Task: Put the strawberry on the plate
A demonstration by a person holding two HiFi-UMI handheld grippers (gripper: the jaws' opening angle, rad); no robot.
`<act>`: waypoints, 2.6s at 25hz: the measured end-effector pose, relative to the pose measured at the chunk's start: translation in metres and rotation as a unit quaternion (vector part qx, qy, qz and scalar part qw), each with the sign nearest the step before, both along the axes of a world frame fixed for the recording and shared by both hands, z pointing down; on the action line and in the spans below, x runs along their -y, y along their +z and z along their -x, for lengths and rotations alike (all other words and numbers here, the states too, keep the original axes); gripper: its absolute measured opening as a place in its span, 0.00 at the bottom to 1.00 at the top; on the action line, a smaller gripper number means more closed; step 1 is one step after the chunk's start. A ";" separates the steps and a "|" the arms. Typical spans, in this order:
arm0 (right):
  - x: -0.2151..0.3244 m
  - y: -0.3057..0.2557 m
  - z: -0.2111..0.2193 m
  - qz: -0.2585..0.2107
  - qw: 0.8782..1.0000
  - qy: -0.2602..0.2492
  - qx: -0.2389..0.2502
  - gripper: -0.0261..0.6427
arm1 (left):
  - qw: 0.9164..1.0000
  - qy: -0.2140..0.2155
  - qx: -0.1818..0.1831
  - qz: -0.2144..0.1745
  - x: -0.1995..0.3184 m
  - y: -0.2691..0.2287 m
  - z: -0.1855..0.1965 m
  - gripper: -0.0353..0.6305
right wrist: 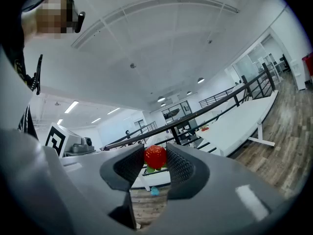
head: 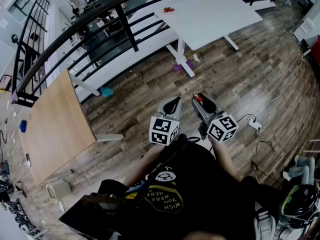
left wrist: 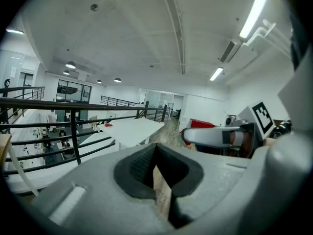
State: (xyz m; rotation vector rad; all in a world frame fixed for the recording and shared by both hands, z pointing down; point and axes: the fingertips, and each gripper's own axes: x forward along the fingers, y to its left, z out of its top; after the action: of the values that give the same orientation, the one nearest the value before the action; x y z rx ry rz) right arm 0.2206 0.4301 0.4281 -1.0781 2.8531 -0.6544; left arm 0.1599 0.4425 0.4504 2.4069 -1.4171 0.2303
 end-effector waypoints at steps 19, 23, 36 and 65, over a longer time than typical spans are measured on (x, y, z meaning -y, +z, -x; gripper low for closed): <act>-0.001 0.014 0.037 0.020 1.000 -0.008 -0.007 0.25 | 1.000 0.003 -0.013 0.022 -0.001 0.011 0.033 0.06; -0.004 0.016 0.050 0.022 1.000 -0.009 -0.004 0.25 | 1.000 0.002 -0.014 0.023 -0.005 0.014 0.047 0.06; -0.012 0.026 0.069 0.039 0.999 0.014 -0.007 0.25 | 0.998 0.035 -0.028 0.037 -0.010 0.027 0.061 0.06; 0.117 0.022 0.014 0.039 0.998 -0.028 0.040 0.25 | 0.999 0.016 -0.007 0.031 0.114 0.022 -0.003 0.06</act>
State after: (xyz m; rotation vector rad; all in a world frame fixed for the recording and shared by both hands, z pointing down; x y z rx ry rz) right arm 0.2066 0.3134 0.4500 -0.9593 2.8201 -0.7988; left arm 0.1631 0.3289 0.4720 2.3782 -1.3472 0.2611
